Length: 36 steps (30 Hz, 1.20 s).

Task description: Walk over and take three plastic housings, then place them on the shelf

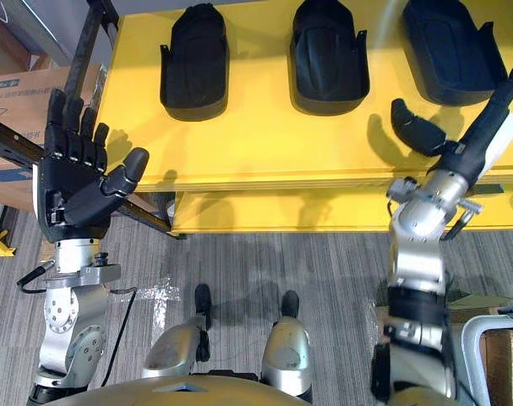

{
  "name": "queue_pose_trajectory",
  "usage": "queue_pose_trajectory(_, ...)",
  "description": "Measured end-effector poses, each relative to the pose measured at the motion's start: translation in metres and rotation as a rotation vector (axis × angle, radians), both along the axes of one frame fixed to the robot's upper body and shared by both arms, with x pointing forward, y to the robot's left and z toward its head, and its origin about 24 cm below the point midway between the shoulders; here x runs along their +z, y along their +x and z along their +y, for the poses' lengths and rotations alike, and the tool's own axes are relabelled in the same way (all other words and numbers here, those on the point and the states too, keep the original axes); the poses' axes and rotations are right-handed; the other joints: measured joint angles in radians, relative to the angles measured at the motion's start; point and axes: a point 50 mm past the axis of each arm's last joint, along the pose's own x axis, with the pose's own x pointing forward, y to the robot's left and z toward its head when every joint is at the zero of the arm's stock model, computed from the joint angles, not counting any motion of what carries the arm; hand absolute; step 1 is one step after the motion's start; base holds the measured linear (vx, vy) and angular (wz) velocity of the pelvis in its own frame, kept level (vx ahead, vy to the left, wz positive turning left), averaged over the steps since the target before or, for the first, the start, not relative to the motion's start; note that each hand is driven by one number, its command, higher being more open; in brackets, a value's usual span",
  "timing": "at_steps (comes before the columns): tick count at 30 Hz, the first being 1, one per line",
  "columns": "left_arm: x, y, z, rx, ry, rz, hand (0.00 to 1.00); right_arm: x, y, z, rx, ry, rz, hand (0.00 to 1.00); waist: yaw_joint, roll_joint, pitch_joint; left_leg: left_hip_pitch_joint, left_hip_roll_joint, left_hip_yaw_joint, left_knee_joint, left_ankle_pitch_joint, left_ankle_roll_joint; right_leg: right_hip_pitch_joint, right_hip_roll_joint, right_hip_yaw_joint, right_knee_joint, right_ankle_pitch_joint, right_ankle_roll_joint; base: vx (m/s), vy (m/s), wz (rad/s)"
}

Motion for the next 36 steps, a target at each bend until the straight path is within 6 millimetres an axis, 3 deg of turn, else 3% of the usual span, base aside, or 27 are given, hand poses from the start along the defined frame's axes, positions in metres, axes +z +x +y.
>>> queue_pose_trajectory(4, -0.011, -0.008, 0.001, 0.031, 0.004, 0.054, 1.0, -0.036, -0.027, 0.012, -0.041, 0.026, 0.081, 1.0, 0.0, -0.007, -0.045, 0.007, 0.001, 0.009, -0.003, -0.02, -0.004, 0.022, 0.004, 0.001, -0.038, 0.006, 0.008, 0.02, 0.01, -0.05)
queue_pose_trajectory(6, -0.016, -0.012, 0.001, 0.046, 0.025, 0.079, 1.0, -0.056, -0.044, 0.02, -0.069, 0.058, 0.136, 1.0, 0.0, -0.022, -0.086, 0.011, 0.001, 0.014, -0.003, -0.029, -0.004, 0.036, 0.006, 0.002, -0.06, 0.01, 0.011, 0.06, 0.001, -0.05)
queue_pose_trajectory(11, -0.022, -0.018, 0.001, 0.044, 0.046, 0.11, 1.0, -0.086, -0.065, 0.03, -0.11, 0.104, 0.235, 1.0, 0.0, -0.054, -0.134, 0.036, 0.002, 0.019, 0.0, -0.031, -0.002, 0.071, 0.008, 0.004, -0.079, 0.014, 0.012, 0.07, -0.009, -0.02)
queue_pose_trajectory(17, -0.043, -0.033, 0.003, 0.117, -0.018, 0.216, 1.0, -0.123, -0.089, 0.049, -0.167, 0.181, 0.336, 1.0, 0.004, -0.051, -0.167, 0.063, 0.002, 0.017, -0.004, -0.057, -0.003, 0.114, 0.009, -0.006, -0.1, 0.014, 0.014, 0.0, 0.001, 0.02)
queue_pose_trajectory(22, -0.08, -0.054, 0.013, 0.418, 0.005, 0.39, 1.0, -0.193, -0.125, 0.054, -0.321, 0.391, 0.576, 1.0, 0.007, -0.057, -0.213, 0.063, 0.003, 0.01, -0.005, -0.06, -0.001, 0.134, 0.012, -0.02, -0.126, 0.014, 0.015, 0.0, -0.005, 0.06)
queue_pose_trajectory(26, -0.106, -0.064, 0.017, 0.54, 0.131, 0.514, 1.0, -0.243, -0.162, 0.051, -0.434, 0.541, 0.79, 1.0, 0.021, -0.057, -0.236, 0.059, 0.001, -0.009, -0.005, -0.055, -0.006, 0.146, 0.011, -0.045, -0.131, 0.014, 0.016, 0.01, -0.01, 0.14)
queue_pose_trajectory(32, -0.17, -0.081, 0.016, 0.539, 0.256, 0.817, 1.0, -0.286, -0.198, 0.069, -0.414, 0.753, 1.008, 1.0, 0.03, -0.073, -0.256, 0.072, 0.0, -0.026, -0.005, -0.051, -0.002, 0.17, 0.01, -0.066, -0.133, 0.005, 0.009, -0.01, -0.016, 0.09)
queue_pose_trajectory(35, -0.212, -0.101, 0.022, 0.546, 0.224, 1.079, 1.0, -0.303, -0.209, 0.08, -0.368, 0.886, 1.092, 1.0, 0.031, -0.088, -0.268, 0.083, 0.0, -0.029, -0.006, -0.053, -0.004, 0.183, 0.011, -0.07, -0.133, -0.011, 0.006, -0.01, -0.006, 0.01)
queue_pose_trajectory(36, -0.228, -0.112, 0.027, 0.562, 0.185, 1.189, 1.0, -0.309, -0.212, 0.081, -0.375, 0.962, 1.095, 1.0, 0.031, -0.104, -0.265, 0.087, 0.0, -0.03, -0.006, -0.059, -0.009, 0.188, 0.011, -0.07, -0.135, -0.012, 0.006, 0.0, 0.0, 0.0)
